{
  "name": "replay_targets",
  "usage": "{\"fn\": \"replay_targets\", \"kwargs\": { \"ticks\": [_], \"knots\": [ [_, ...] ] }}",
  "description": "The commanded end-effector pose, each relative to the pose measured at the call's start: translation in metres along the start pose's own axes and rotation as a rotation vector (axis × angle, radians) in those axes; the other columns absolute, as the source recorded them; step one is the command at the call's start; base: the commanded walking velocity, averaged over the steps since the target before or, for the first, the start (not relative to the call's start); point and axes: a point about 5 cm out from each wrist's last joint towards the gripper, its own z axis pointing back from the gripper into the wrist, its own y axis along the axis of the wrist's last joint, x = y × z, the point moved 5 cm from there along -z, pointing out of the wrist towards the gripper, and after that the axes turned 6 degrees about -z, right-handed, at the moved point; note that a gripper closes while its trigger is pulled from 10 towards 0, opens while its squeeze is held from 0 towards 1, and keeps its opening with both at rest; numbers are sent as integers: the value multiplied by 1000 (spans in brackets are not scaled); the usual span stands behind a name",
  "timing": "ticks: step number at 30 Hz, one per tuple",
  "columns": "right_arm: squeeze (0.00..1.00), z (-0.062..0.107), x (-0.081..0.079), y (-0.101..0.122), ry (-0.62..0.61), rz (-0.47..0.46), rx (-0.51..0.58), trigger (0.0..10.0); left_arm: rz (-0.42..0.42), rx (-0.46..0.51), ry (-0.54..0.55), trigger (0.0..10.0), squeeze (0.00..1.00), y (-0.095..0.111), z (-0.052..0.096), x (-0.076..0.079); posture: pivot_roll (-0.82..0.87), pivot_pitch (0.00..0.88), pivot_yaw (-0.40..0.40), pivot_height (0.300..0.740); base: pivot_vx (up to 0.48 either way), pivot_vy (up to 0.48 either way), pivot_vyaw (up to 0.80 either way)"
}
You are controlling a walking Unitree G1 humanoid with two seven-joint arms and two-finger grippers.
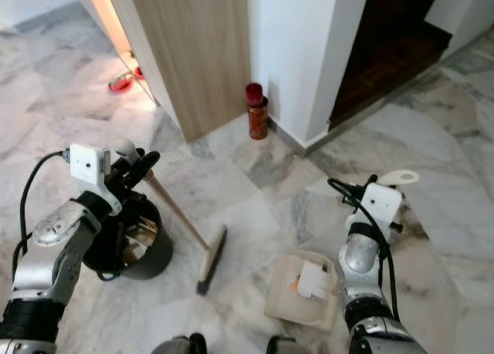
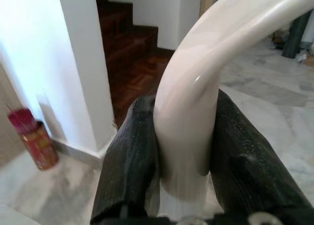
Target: Sweep floor
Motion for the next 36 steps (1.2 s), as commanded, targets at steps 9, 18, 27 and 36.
{"fn": "replay_targets", "kwargs": {
  "ticks": [9,18,27,36],
  "knots": [
    [0,-3,-3,30,35,-54,137,10000,11,-16,60,10000,0,-19,3,9,103,26,62,740,0,0,0],
    [0,10,-12,33,113,-90,144,10000,-13,-20,138,10000,0,-27,14,11,93,13,49,740,0,0,0],
    [0,17,-19,38,156,-91,154,10000,-47,-5,184,10000,0,-24,14,5,86,49,54,740,0,0,290],
    [0,15,-11,41,140,-69,146,10000,-58,-7,174,10000,0,-26,13,11,71,85,58,740,0,0,793]
  ]
}}
